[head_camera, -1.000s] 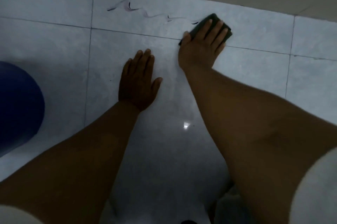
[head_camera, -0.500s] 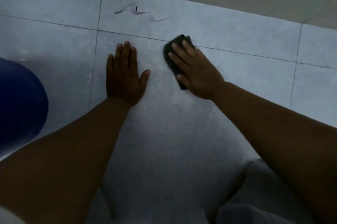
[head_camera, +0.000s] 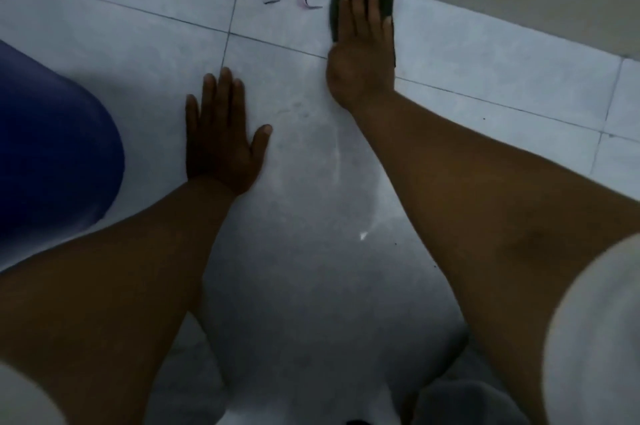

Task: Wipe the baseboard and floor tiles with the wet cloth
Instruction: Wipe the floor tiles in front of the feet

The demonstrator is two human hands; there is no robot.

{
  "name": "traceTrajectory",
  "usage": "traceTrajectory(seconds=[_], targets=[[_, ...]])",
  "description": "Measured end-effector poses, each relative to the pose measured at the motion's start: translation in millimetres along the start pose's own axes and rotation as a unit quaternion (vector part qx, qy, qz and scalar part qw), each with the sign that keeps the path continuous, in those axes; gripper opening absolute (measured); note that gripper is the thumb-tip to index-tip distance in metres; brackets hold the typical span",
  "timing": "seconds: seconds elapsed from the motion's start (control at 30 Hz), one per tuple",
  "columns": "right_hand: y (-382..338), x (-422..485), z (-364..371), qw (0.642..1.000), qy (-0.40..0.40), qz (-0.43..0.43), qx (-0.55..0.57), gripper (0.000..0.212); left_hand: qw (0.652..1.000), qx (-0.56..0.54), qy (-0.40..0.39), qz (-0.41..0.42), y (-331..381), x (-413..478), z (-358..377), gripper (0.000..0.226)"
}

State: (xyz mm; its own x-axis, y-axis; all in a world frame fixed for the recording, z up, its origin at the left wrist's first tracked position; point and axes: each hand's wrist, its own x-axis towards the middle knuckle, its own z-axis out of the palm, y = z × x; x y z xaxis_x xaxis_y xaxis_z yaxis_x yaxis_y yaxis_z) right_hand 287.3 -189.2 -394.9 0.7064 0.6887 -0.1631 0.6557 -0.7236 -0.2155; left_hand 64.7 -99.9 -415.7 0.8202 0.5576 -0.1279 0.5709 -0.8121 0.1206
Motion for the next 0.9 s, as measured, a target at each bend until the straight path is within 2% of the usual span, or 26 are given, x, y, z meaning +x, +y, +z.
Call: traceTrajectory(seconds=[0.03,0.13,0.17,0.2,0.3,0.37,0.47,0.57,0.67,0.73,0.8,0.9], targets=[[3.6,-4.2,-2.3,1.0,-0.011,-0.029,0.006,0.064,1.0,-0.003,-0.002,0.002,-0.2,0.7,0.2,0.076],[44.8,-33.3,-7.5,0.978,-0.053,-0.2,0.026,0.058,1.0,-0.019,-0.01,0.022,-5.2,1.2,-2.0,0.076],[62.9,-40.0,-10.3,0.973,-0.054,-0.222,0.036,0.056,0.999,-0.022,-0.013,0.028,-8.9,1.1,-2.4,0.077],[77.5,-41.3,-14.8,0.977,-0.052,-0.199,0.048,0.057,0.999,-0.022,-0.014,0.025,-12.6,0.6,-3.1,0.077],[80.0,-23.9,-29.7,0.997,-0.054,-0.026,0.053,0.067,0.999,-0.011,-0.009,-0.03,-15.9,-4.5,-2.5,0.078],[51.0,-5.1,-28.4,0.999,-0.037,-0.002,0.021,0.069,0.999,-0.007,-0.008,-0.042,-10.9,-7.2,0.8,0.077],[-10.9,13.5,-14.2,0.999,-0.023,-0.034,0.005,0.068,0.999,-0.001,-0.014,-0.047,-9.6,-7.1,0.9,0.078],[-52.5,9.2,0.5,0.988,-0.036,-0.148,-0.016,0.062,0.999,-0.007,-0.019,-0.05,-11.1,-4.5,-1.4,0.078],[-44.1,-4.8,5.1,0.956,-0.074,-0.285,-0.001,0.053,0.999,-0.014,-0.01,-0.047,-10.6,-6.1,-1.5,0.077],[-18.6,-10.5,3.0,0.94,-0.085,-0.33,0.023,0.05,0.999,-0.022,-0.008,-0.044,-11.9,-6.7,-0.9,0.078],[4.6,-10.0,-4.3,0.946,-0.065,-0.316,0.016,0.051,0.999,-0.022,-0.008,-0.045,-12.3,-6.3,-0.5,0.078],[11.6,14.6,-13.1,0.972,-0.025,-0.223,-0.07,0.057,0.999,-0.019,-0.003,-0.048,-12.3,-7.4,0.3,0.078]])
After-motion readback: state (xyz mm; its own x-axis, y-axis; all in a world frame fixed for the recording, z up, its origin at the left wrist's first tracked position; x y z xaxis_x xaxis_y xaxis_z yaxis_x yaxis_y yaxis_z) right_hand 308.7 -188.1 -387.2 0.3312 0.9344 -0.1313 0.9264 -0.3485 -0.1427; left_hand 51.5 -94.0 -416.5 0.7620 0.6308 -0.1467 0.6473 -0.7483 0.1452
